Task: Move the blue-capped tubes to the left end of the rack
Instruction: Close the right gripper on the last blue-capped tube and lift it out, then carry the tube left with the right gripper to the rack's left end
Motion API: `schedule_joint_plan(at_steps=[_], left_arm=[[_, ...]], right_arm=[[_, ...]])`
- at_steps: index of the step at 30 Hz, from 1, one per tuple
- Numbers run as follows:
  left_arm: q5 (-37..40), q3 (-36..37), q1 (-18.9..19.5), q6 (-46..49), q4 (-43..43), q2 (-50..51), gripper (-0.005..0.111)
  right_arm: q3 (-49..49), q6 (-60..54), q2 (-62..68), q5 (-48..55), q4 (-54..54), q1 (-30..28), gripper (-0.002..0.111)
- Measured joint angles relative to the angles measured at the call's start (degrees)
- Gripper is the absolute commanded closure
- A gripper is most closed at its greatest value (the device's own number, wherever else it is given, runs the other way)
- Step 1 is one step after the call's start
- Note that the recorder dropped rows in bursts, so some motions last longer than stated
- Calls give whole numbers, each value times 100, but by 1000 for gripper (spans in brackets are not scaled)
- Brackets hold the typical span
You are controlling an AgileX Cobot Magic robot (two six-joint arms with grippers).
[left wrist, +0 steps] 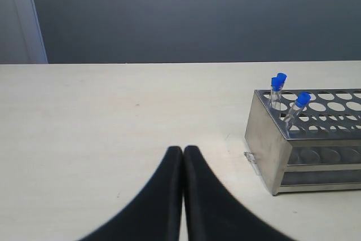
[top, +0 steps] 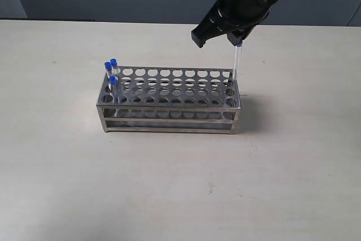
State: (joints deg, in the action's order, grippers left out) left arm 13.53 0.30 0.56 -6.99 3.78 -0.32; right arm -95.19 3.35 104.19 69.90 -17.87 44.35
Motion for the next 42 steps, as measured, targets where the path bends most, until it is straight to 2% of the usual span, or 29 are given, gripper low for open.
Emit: schedule_joint_plan(at_steps=[25,35,42], left_arm=[[0,0,0,0,0,0,106],[0,0,0,0,0,0,106],[0,0,0,0,0,0,106]], right_arm=[[-129,-3,-202,-393,192,34,108],[-260,-424,-169,-1319,540,714,108],[-579,-814,173,-1338,899,1146,108]])
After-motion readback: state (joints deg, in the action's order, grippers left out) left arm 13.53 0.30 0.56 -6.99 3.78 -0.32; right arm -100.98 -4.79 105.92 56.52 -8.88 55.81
